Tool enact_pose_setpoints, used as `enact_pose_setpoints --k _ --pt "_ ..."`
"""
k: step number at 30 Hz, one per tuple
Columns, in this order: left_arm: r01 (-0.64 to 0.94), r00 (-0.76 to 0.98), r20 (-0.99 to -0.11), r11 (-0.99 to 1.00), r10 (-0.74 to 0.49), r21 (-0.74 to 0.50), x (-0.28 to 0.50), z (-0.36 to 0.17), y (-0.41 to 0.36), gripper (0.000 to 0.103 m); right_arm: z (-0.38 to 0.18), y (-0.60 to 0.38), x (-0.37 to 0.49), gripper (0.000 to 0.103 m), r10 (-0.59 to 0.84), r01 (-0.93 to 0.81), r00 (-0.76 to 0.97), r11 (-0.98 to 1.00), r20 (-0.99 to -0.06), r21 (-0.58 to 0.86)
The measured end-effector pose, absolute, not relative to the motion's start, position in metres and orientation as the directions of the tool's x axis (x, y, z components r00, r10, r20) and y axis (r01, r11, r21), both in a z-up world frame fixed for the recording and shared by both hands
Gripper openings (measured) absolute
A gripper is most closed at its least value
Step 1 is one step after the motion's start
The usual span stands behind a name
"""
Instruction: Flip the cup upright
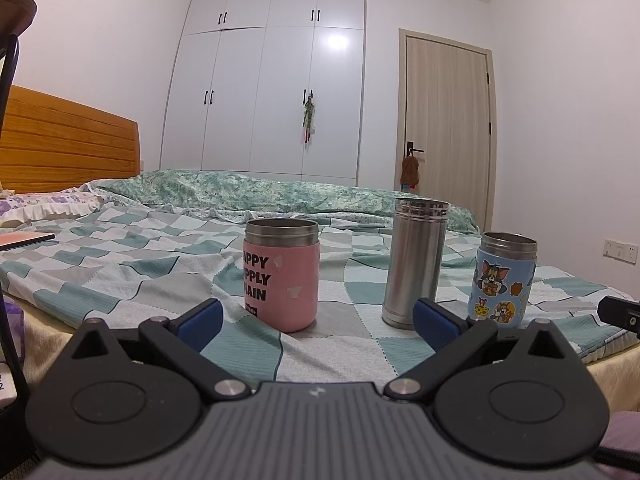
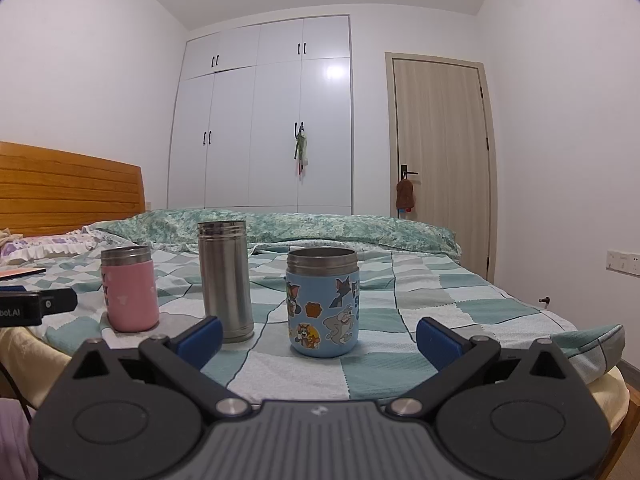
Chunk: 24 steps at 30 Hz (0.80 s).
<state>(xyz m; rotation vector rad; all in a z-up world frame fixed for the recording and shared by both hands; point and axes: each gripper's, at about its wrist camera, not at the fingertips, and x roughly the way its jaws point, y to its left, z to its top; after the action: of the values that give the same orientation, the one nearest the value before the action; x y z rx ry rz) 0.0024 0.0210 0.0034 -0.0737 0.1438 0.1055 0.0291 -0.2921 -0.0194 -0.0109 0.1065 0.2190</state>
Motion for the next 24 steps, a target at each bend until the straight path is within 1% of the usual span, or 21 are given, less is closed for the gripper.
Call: enact_pose_setpoints --k 24 --pt "-0.109 0.984 -0.148 0.993 0.101 -0.05 0.0029 0.0036 0.018 0.103 -0.0196 -0.2945 0.0298 0.103 0.217 -0.217 0.971 0.976 -0.103 0.012"
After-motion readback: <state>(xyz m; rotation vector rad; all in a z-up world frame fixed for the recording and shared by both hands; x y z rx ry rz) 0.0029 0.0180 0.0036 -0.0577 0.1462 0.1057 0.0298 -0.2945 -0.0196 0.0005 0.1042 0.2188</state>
